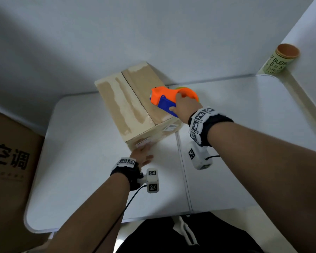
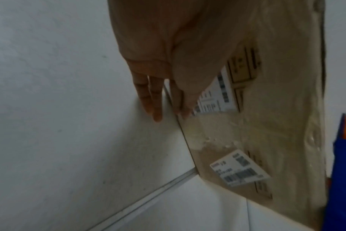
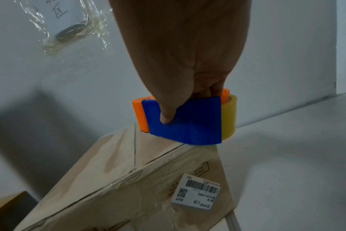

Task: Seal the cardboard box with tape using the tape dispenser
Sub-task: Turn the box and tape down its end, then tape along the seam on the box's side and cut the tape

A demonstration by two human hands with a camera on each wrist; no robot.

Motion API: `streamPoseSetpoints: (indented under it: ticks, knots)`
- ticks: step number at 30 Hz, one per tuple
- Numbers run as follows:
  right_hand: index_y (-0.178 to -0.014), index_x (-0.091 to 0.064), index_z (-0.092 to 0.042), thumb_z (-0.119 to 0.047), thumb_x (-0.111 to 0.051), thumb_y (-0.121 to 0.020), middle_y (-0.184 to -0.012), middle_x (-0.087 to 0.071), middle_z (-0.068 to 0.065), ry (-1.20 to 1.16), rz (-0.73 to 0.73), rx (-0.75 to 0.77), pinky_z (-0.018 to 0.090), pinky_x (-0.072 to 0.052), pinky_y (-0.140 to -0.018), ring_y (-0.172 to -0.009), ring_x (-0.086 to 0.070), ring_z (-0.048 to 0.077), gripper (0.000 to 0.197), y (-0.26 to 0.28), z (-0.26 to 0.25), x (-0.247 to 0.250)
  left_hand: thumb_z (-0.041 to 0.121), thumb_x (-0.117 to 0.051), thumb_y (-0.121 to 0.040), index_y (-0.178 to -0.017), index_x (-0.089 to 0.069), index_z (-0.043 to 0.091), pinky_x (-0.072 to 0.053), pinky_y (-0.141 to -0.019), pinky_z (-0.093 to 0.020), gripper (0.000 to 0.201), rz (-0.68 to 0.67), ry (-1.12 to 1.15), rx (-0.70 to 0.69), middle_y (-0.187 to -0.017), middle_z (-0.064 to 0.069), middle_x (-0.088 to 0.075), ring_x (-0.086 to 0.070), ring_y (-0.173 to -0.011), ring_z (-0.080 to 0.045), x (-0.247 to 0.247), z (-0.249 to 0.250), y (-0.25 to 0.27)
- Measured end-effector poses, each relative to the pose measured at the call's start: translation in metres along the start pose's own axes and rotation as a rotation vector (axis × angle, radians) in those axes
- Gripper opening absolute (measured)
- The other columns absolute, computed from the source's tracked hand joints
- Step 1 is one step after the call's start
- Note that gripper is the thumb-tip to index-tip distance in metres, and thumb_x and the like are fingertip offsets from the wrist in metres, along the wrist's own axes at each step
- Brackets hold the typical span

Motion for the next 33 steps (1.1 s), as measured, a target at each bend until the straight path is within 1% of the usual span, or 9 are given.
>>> streamPoseSetpoints:
  ticks: [4,6,10,12,14,16,19,28,33]
  knots:
    - [-0.131,-0.038,0.000,-0.034,-0.050,-0.097,-0.118,-0.060,0.018,0.031,-0.030,0.003,0.034,-0.043,-0.069,-0.103,-0.062,0.034,0.050,-0.004,-0.001,0.001,0.006,-0.054,-0.092,-0.131,-0.049,-0.003,-0.053,-0.094,-0.043,0.041,0.023,-0.172,0.200,-0.128,-0.021,-0.058,-0.062,-0.091,-0.029,0.065,-0.007,-0.002]
    - [-0.131,-0.039,0.000,-0.032,-0.054,-0.095,-0.119,-0.060,0.017,0.074,-0.042,0.016,0.036,-0.047,-0.073,-0.104,-0.062,0.034,0.052,-0.006,-0.003,0.004,0.003,-0.045,-0.094,-0.135,-0.043,-0.007,-0.052,-0.092,-0.042,0.042,0.145,-0.332,0.152,-0.138,-0.025,-0.050,-0.059,-0.107,-0.033,0.104,0.023,0.004]
    - [-0.128,-0.041,0.002,-0.032,-0.052,-0.096,-0.117,-0.062,0.016,0.042,0.058,-0.017,0.034,-0.047,-0.074,-0.104,-0.063,0.034,0.048,-0.008,-0.008,0.021,0.018,-0.033,-0.100,-0.141,-0.037,0.003,-0.035,-0.109,-0.042,0.044,0.470,-0.718,-0.389,-0.144,-0.020,-0.042,-0.042,-0.131,-0.037,0.119,0.133,0.036]
    - [-0.134,-0.036,0.003,-0.031,-0.051,-0.097,-0.119,-0.062,0.017,0.028,0.082,-0.032,0.035,-0.048,-0.075,-0.105,-0.063,0.035,0.053,-0.011,-0.013,0.027,0.028,-0.036,-0.098,-0.137,-0.040,0.008,-0.035,-0.107,-0.049,0.044,0.310,-0.897,-0.695,-0.140,-0.017,-0.045,-0.044,-0.128,-0.036,0.075,0.168,0.051]
    - [-0.133,-0.037,0.003,-0.028,-0.051,-0.097,-0.119,-0.061,0.017,0.023,0.048,-0.054,0.037,-0.049,-0.076,-0.105,-0.063,0.034,0.050,-0.016,-0.018,0.025,0.033,-0.028,-0.101,-0.150,-0.023,0.013,-0.018,-0.117,-0.050,0.053,0.053,-1.234,-0.767,-0.158,-0.007,-0.023,-0.020,-0.145,-0.025,0.025,0.167,0.051]
    - [-0.128,-0.042,0.002,-0.020,-0.050,-0.098,-0.118,-0.063,0.017,0.021,0.010,-0.090,0.035,-0.046,-0.070,-0.103,-0.064,0.034,0.039,-0.020,-0.021,0.020,0.039,-0.017,-0.102,-0.153,-0.005,0.021,0.000,-0.120,-0.045,0.055,-0.135,-1.489,-0.781,-0.162,0.005,0.001,0.003,-0.148,-0.011,-0.005,0.156,0.042]
    - [-0.128,-0.043,0.001,-0.016,-0.047,-0.099,-0.117,-0.064,0.016,0.062,-0.014,-0.131,0.034,-0.040,-0.067,-0.104,-0.064,0.033,0.034,-0.021,-0.023,0.014,0.038,-0.014,-0.103,-0.153,0.003,0.023,0.003,-0.121,-0.040,0.055,-0.229,-1.642,-0.707,-0.161,0.006,0.010,0.006,-0.148,-0.010,-0.013,0.153,0.023]
    - [-0.131,-0.050,-0.004,-0.012,-0.046,-0.098,-0.129,-0.058,0.016,-0.054,-0.100,-0.173,0.038,-0.045,-0.093,-0.118,-0.056,0.033,0.035,-0.022,-0.035,0.023,0.040,-0.017,-0.103,-0.153,0.003,0.021,0.001,-0.119,-0.043,0.057,-0.085,-1.655,-0.477,-0.161,0.006,0.012,0.005,-0.149,-0.011,0.042,0.232,-0.055]
    - [-0.126,-0.054,-0.003,-0.020,-0.043,-0.098,-0.127,-0.058,0.017,-0.152,-0.115,-0.221,0.038,-0.044,-0.092,-0.117,-0.056,0.035,0.035,-0.023,-0.032,0.024,0.035,-0.019,-0.104,-0.153,0.002,0.018,-0.005,-0.118,-0.047,0.056,0.010,-1.679,-0.434,-0.161,0.002,0.012,0.004,-0.149,-0.017,0.060,0.275,-0.081]
Point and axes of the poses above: each hand's wrist, its own y-axis away from the middle knuckle, its own x-axis out of the back of the hand, z = x × y, the point moved 7 cm from there along -y, towards the middle knuckle
